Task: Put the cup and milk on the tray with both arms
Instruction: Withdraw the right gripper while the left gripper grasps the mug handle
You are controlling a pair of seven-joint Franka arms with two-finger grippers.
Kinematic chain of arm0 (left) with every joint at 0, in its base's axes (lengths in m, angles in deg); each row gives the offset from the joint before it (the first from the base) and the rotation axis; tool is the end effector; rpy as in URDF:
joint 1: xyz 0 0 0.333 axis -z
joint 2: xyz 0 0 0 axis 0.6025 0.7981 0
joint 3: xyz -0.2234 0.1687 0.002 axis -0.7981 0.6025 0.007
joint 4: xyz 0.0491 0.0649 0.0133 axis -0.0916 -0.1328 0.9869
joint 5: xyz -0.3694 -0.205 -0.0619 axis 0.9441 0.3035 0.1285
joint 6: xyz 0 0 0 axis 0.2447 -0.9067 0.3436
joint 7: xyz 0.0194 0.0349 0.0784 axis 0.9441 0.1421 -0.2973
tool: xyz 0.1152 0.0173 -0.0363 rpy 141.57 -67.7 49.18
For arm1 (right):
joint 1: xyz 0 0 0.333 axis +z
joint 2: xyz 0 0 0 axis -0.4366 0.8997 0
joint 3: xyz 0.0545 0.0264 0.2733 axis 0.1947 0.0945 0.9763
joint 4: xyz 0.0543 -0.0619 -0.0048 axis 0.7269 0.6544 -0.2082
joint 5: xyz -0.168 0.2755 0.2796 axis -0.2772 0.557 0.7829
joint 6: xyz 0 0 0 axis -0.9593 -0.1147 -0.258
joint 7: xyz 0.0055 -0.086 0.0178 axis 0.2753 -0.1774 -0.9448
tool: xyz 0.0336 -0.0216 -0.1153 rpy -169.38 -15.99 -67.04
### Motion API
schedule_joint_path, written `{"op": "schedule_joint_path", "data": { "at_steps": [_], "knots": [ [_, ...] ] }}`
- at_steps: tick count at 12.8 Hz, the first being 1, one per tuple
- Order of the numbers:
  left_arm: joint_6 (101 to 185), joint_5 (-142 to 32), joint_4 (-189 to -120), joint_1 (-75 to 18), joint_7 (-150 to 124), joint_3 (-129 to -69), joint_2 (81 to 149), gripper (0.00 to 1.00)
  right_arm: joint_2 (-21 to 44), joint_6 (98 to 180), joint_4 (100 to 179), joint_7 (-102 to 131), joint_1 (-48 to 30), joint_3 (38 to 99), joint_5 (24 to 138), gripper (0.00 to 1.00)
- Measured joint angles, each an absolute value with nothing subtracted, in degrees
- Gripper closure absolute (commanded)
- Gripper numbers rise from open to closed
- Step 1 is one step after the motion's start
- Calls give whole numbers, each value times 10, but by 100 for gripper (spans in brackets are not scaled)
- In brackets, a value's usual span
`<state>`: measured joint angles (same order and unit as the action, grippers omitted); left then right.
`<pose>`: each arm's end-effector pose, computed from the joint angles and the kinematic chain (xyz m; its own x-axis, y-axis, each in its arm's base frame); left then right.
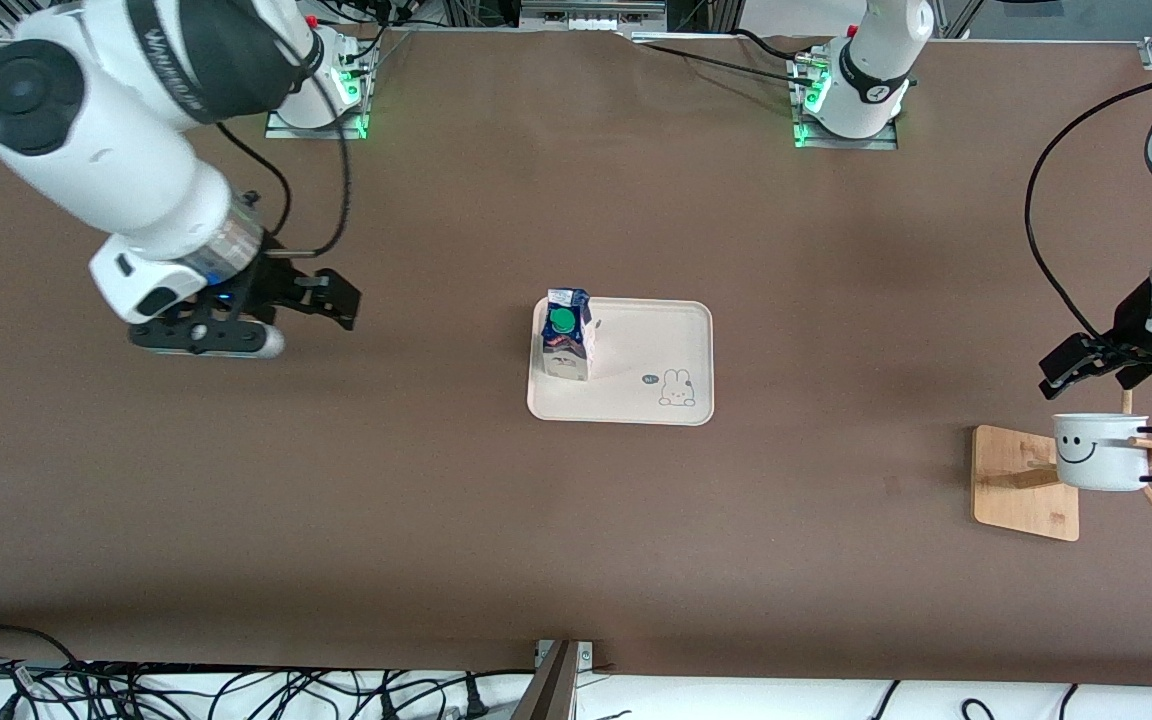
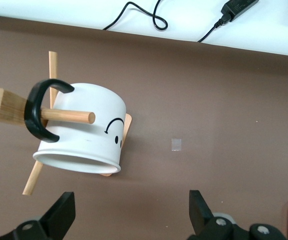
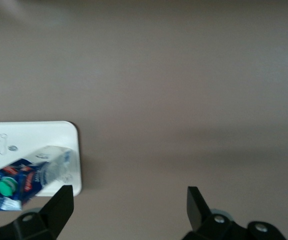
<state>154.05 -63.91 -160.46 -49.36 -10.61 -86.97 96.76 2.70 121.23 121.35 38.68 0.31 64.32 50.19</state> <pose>0.6488 0.0706 0.4237 0.9486 0.1741 0.2642 0.1712 -0.9846 0.0340 0.6349 0.2093 0.5000 0.9981 -0.0618 0.0017 -0.0615 -0.9959 -0.0656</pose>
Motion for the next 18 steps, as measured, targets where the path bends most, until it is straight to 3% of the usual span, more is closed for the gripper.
{"op": "schedule_joint_path", "data": {
  "at_steps": [2, 4, 9, 15, 16, 17, 18],
  "knots": [
    [1577, -620, -1627, -504, -106, -870, 967, 1, -3, 1190, 1239, 333, -42, 651, 501, 0],
    [1631, -595, -1657, -510, -107, -870, 966, 11, -43, 1185, 1278, 287, -95, 672, 492, 0],
    [1733, -576, -1706, -514, -111, -870, 951, 28, -130, 1187, 1367, 271, -121, 695, 442, 0],
    [1761, -470, -1719, -533, -112, -870, 964, 30, -159, 1202, 1399, 252, -144, 711, 430, 0],
    [1768, -455, -1720, -533, -112, -870, 970, 36, -158, 1206, 1399, 250, -145, 711, 428, 0],
    [1777, -441, -1720, -533, -112, -871, 977, 50, -157, 1211, 1398, 249, -146, 711, 422, 0],
    [1789, -433, -1720, -533, -112, -872, 985, 55, -154, 1213, 1394, 249, -146, 711, 419, 0]
  ]
}}
